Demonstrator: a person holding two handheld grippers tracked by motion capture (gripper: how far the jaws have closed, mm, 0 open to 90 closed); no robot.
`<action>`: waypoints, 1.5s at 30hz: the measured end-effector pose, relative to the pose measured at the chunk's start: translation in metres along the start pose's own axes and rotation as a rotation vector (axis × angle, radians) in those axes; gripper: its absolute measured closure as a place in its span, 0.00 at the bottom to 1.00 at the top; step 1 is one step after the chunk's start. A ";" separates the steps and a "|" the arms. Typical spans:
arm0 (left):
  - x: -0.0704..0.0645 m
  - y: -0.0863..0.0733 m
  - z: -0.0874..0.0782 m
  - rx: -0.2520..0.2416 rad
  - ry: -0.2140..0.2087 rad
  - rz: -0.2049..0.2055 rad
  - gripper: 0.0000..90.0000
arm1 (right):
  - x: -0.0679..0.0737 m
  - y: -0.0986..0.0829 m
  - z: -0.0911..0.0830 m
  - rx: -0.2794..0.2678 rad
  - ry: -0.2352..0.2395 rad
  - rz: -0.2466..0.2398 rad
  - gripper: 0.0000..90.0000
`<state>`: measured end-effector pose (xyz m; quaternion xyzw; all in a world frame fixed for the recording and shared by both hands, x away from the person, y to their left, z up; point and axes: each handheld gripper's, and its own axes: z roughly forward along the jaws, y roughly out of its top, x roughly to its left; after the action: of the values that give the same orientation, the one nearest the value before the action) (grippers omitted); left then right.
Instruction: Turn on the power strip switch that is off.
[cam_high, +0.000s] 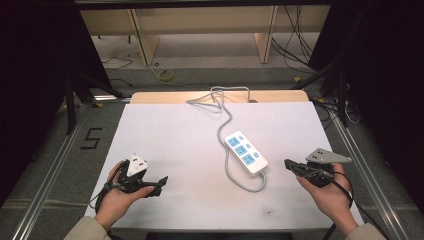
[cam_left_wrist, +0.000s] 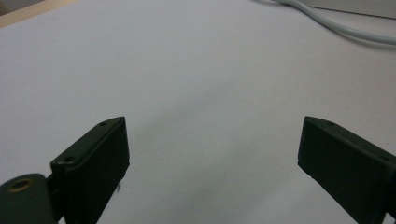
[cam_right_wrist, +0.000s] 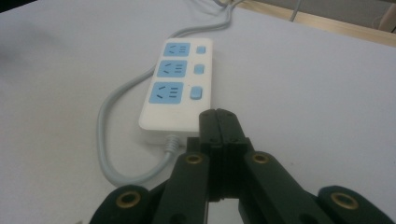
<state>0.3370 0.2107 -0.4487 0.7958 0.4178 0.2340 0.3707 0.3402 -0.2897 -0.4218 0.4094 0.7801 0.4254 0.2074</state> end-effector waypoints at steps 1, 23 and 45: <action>0.000 0.000 0.000 -0.001 -0.001 0.001 0.10 | 0.000 0.001 0.000 0.003 0.003 0.000 1.00; 0.000 0.000 0.000 0.000 0.000 0.005 0.11 | 0.000 0.014 0.013 0.019 0.022 0.011 1.00; 0.000 0.000 0.000 0.004 0.005 0.007 0.12 | 0.000 0.026 0.025 0.044 0.033 0.010 1.00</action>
<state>0.3370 0.2106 -0.4492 0.7973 0.4163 0.2367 0.3674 0.3689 -0.2701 -0.4138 0.4109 0.7903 0.4159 0.1833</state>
